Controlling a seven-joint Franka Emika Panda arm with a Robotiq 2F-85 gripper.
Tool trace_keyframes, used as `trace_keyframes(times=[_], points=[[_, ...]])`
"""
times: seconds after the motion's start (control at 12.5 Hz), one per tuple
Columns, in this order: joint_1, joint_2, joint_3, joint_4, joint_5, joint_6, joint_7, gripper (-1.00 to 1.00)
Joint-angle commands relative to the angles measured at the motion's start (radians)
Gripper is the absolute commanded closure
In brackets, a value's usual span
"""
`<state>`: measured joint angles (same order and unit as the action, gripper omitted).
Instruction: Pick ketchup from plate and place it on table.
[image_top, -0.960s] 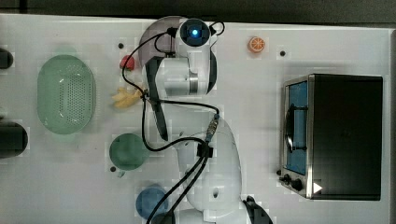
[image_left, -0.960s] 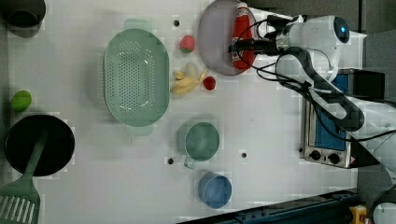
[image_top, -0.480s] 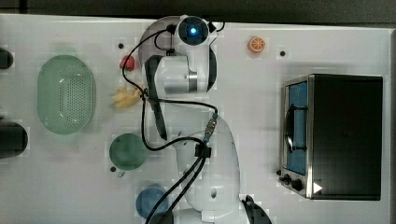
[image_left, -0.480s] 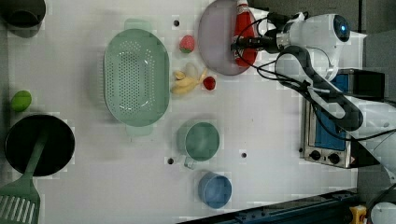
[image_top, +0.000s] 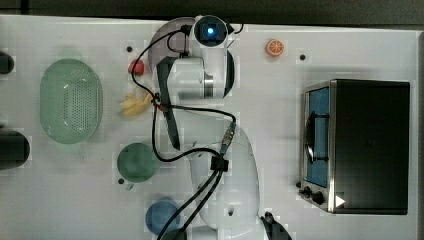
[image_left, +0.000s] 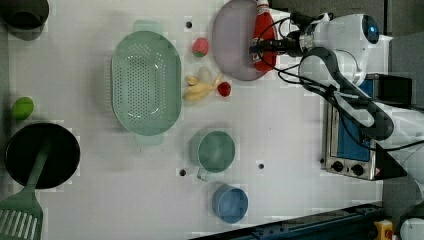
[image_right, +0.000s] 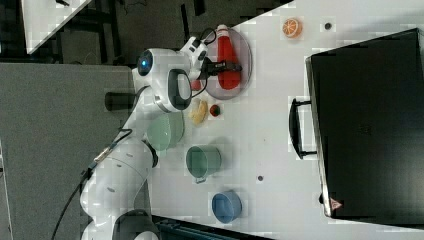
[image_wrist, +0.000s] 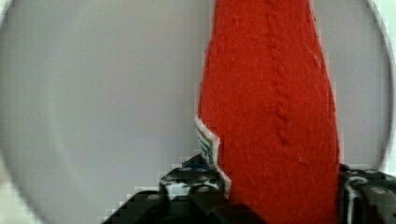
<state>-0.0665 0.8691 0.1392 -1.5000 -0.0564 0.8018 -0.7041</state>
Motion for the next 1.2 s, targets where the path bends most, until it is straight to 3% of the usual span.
trace_keyframes(times=[0.08, 0.32, 0.64, 1.2], points=[[-0.007, -0.21, 0.01, 0.04, 0.046, -0.133, 0.03, -0.19], [-0.028, -0.346, 0.004, 0.038, 0.126, -0.344, 0.031, -0.19], [-0.053, -0.501, -0.035, -0.008, 0.128, -0.503, 0.084, -0.19], [-0.063, -0.728, -0.122, -0.311, 0.125, -0.562, 0.086, -0.19]])
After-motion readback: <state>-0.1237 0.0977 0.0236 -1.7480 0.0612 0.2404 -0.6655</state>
